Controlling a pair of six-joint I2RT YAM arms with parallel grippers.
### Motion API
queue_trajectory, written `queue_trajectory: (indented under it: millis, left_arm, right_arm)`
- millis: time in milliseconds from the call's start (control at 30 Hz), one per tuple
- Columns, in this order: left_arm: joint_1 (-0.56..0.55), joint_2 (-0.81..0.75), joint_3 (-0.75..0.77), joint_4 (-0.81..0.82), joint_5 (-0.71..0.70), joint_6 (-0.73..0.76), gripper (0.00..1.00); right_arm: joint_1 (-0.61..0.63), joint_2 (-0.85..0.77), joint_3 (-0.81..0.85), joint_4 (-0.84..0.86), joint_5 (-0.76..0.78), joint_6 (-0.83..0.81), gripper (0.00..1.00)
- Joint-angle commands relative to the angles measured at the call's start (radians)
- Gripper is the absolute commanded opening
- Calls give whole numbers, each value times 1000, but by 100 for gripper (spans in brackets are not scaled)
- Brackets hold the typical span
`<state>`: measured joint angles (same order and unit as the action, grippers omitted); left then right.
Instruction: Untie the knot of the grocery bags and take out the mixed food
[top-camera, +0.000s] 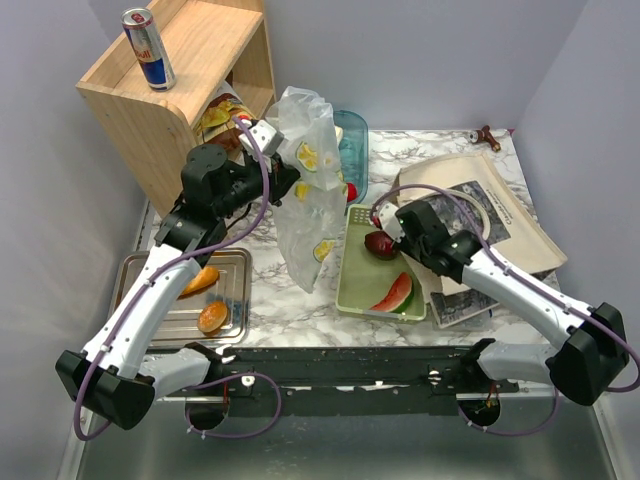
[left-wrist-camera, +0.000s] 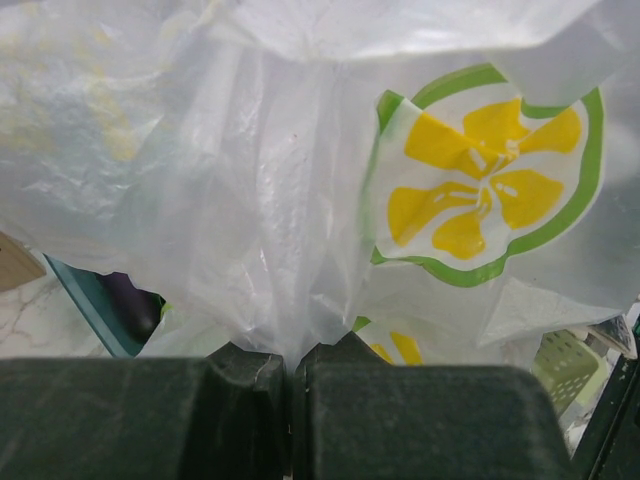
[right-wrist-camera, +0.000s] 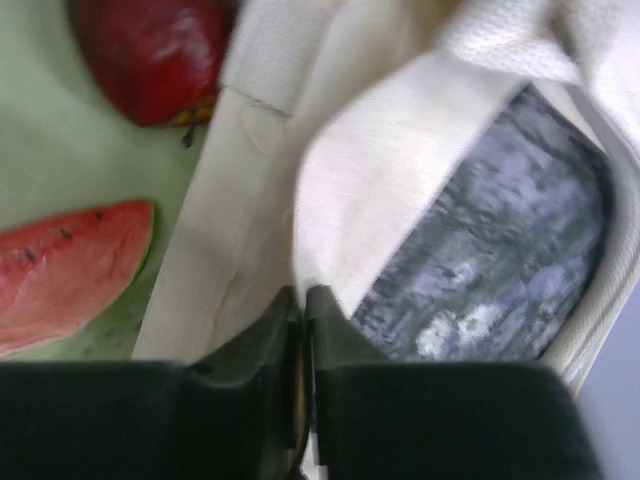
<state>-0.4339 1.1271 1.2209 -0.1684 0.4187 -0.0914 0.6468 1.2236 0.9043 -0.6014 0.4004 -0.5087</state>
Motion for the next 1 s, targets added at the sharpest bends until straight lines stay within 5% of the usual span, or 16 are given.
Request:
queue_trajectory:
  millis: [0, 400, 667, 833, 967]
  left_arm:
    - [4, 3, 48, 23, -34, 33, 0]
    - [3, 31, 260, 283, -120, 154, 0]
    - [-6, 93, 485, 347, -75, 101, 0]
    - [-128, 131, 583, 446, -48, 193, 0]
    - [-246, 123, 554, 538, -26, 320, 0]
  right_arm:
    - [-15, -2, 162, -16, 62, 10, 1]
    - [-86, 12, 702, -60, -56, 91, 1]
    - [-87, 42, 895, -40, -142, 102, 1]
    - [-87, 111, 1021, -114, -278, 209, 1]
    - [-88, 166, 1064, -87, -176, 214, 1]
